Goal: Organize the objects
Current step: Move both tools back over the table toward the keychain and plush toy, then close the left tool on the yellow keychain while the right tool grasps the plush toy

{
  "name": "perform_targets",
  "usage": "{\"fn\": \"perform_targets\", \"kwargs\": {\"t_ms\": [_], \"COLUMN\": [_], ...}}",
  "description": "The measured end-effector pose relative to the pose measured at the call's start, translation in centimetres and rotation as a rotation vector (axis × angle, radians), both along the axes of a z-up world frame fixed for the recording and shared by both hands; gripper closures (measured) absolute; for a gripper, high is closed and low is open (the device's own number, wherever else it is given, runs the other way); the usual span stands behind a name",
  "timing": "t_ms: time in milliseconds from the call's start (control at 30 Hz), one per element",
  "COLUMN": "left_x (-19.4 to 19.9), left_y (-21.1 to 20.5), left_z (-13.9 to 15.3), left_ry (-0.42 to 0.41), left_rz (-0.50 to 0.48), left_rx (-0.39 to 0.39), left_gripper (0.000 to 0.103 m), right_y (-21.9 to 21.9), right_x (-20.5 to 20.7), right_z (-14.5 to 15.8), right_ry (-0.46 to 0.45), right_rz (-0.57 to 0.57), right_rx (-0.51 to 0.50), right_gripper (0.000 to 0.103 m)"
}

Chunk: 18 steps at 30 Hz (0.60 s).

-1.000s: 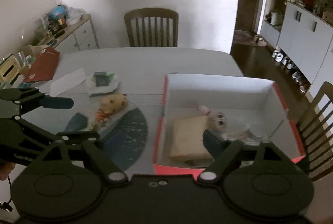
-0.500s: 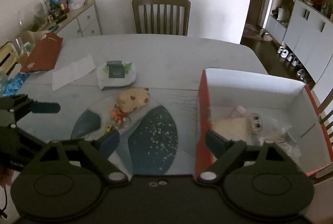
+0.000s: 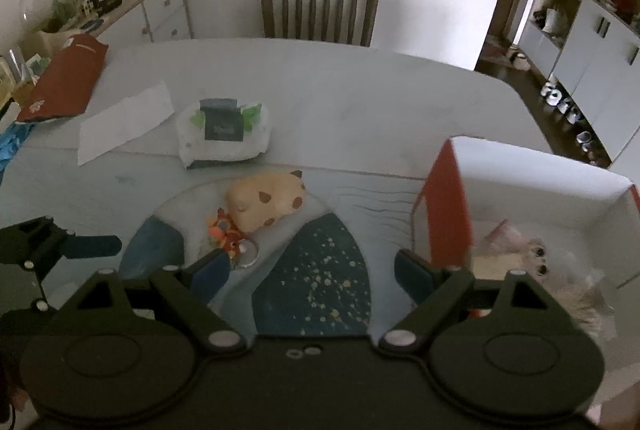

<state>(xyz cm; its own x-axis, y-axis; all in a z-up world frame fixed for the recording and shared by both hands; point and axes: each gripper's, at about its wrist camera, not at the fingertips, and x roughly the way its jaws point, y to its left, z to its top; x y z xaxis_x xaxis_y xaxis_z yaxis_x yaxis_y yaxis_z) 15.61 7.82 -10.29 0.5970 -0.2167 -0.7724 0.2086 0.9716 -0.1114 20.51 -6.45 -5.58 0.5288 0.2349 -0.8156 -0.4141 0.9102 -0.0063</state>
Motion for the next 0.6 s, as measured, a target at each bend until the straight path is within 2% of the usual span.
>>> {"fn": "perform_targets", "kwargs": {"t_ms": [400,467,600], "left_x": [1.8,1.9,2.0], "left_y": [-1.6,-1.8,-2.1], "left_z": [-2.8,-3.0,-3.4], "left_ry": [0.0,-0.007,-0.01], "left_rz": [0.016,0.018,0.02], "left_rx": [0.056,0.065,0.069], "left_gripper": [0.002,0.002,0.002], "right_y": [2.5,2.9,3.9], "right_x": [4.0,4.6,5.6], "right_z": [-2.6,-2.8,-3.3], "right_ry": [0.046,0.048,0.054], "right_rz": [0.046,0.064,0.107], "right_rx": [0.004,0.013,0.018], "right_gripper": [0.013,0.007,0.005]}}
